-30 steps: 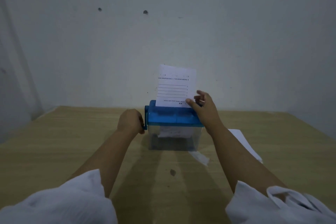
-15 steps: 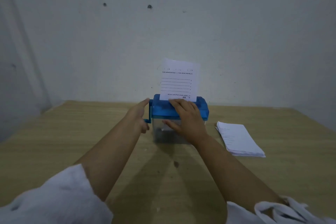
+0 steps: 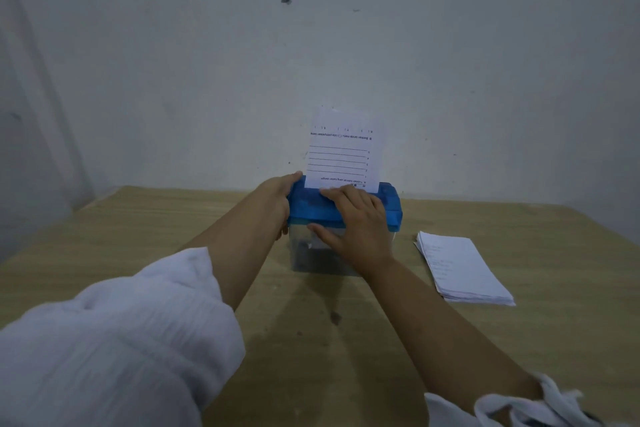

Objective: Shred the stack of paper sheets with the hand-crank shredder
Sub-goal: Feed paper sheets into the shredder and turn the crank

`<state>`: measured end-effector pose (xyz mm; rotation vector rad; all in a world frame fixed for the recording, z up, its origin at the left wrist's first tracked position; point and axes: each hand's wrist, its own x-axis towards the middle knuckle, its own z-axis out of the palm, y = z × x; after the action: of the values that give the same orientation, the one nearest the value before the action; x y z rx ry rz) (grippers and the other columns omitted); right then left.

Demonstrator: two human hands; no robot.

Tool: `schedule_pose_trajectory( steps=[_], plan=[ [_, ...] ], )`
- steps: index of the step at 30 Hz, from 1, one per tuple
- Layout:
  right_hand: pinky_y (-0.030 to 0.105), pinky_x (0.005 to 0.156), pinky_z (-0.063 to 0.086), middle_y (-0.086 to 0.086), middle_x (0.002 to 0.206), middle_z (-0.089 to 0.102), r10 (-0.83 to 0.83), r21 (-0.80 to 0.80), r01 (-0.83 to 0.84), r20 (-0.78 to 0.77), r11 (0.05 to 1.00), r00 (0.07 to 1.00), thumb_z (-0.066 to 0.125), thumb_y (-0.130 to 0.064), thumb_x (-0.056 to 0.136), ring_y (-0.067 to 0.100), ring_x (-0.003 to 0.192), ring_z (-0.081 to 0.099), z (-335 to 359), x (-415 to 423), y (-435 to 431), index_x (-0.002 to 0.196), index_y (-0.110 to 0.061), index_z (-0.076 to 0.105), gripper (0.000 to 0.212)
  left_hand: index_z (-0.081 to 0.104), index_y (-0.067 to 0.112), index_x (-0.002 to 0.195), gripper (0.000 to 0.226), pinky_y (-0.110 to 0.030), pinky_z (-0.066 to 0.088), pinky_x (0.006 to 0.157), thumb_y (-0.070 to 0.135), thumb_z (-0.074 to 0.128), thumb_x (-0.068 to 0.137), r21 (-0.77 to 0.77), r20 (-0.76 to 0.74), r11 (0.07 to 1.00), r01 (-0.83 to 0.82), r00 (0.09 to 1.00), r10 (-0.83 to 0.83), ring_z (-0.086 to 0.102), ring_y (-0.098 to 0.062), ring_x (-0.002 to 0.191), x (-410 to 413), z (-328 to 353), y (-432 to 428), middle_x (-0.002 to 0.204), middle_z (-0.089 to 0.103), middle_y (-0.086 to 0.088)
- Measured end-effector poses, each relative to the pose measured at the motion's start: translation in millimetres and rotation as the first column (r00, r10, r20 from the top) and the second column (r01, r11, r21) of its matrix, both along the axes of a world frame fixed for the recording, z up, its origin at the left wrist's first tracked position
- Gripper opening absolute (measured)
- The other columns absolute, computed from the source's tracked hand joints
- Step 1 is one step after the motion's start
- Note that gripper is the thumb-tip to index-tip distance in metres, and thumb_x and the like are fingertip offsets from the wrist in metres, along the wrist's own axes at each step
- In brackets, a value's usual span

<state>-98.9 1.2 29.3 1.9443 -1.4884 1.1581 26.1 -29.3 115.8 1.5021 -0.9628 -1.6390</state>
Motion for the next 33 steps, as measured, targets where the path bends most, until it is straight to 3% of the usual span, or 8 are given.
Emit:
schedule_pose_trajectory(
  steps=[5,8,11,16,19,23,28,33],
  plan=[
    [0.022,0.087,0.028,-0.003,0.101,0.058,0.025,-0.013,-0.024,0.02,1.0,1.0,0.05,-0.055,0.08,0.01,0.094,0.049,0,-2,-1,0.113,-0.021,0.06,0.049,0.033,0.003,0.069,0.043,-0.032,0.035,0.058,0.031,0.05,0.096,0.003,-0.042,1.0,0.002,0.999,-0.002,0.032,-0.025,0.058,0,1,-2,0.07,0.035,-0.01],
    [0.026,0.086,0.033,-0.004,0.1,0.057,0.035,-0.021,-0.034,0.025,0.999,0.999,0.052,-0.054,0.079,0.008,0.094,0.046,-1,-2,-2,0.112,-0.021,0.059,0.048,0.04,-0.001,0.09,0.027,-0.038,0.034,0.101,0.023,0.051,0.096,-0.031,-0.131,0.998,-0.048,0.99,0.043,0.037,-0.023,0.06,0,-3,-5,0.073,0.038,-0.008],
    [0.027,0.086,0.034,-0.003,0.1,0.058,0.028,-0.021,-0.027,0.027,0.999,0.999,0.058,-0.052,0.078,0.01,0.094,0.049,-1,-3,-3,0.112,-0.02,0.059,0.046,0.032,0.006,0.105,0.026,-0.041,0.028,0.106,0.019,0.053,0.095,-0.06,-0.159,0.997,-0.057,0.986,0.047,0.039,-0.023,0.062,0,-7,-9,0.073,0.036,-0.008],
    [0.027,0.082,0.034,-0.003,0.098,0.057,0.031,-0.032,-0.03,0.016,0.999,0.999,0.052,-0.054,0.078,0.013,0.091,0.052,-1,-3,-3,0.111,-0.02,0.06,0.048,0.055,0.002,0.103,0.021,-0.04,0.052,0.073,0.017,0.06,0.088,-0.123,-0.216,0.99,-0.065,0.976,0.038,0.057,-0.027,0.081,2,-23,-30,0.103,0.058,-0.015],
    [0.026,0.083,0.033,-0.004,0.099,0.057,0.025,-0.019,-0.025,0.018,0.999,1.0,0.051,-0.055,0.078,0.012,0.091,0.051,0,-3,-3,0.111,-0.021,0.06,0.048,0.057,0.004,0.095,0.017,-0.037,0.052,0.064,0.02,0.06,0.088,-0.157,-0.241,0.985,-0.072,0.97,0.033,0.059,-0.026,0.08,2,-34,-39,0.095,0.061,-0.012],
    [0.024,0.083,0.031,-0.005,0.099,0.056,0.019,-0.005,-0.018,0.02,1.0,1.0,0.051,-0.055,0.077,0.011,0.091,0.05,1,-3,-2,0.112,-0.022,0.06,0.049,0.058,0.006,0.102,0.016,-0.034,0.053,0.057,0.007,0.059,0.085,-0.237,-0.322,0.959,-0.154,0.944,0.072,0.061,-0.026,0.078,1,-36,-43,0.103,0.062,-0.016],
    [0.024,0.085,0.031,-0.004,0.1,0.056,0.013,0.006,-0.013,0.002,1.0,1.0,0.057,-0.054,0.076,0.012,0.093,0.05,1,-4,-3,0.116,-0.022,0.059,0.052,0.052,0.008,0.129,0.047,-0.037,0.056,0.073,-0.002,0.06,0.084,-0.362,-0.381,0.896,-0.259,0.918,0.111,0.062,-0.031,0.101,-3,-43,-45,0.117,0.063,-0.014],
    [0.028,0.087,0.033,-0.001,0.104,0.058,0.018,-0.012,-0.018,-0.034,1.0,0.999,0.075,-0.043,0.069,0.014,0.097,0.051,-3,-7,-4,0.12,-0.019,0.059,0.058,0.055,0.016,0.115,0.021,-0.024,0.054,0.053,0.018,0.054,0.094,-0.351,-0.404,0.927,-0.132,0.915,-0.022,0.065,-0.018,0.073,-3,-54,-36,0.091,0.068,-0.003]
  ],
)
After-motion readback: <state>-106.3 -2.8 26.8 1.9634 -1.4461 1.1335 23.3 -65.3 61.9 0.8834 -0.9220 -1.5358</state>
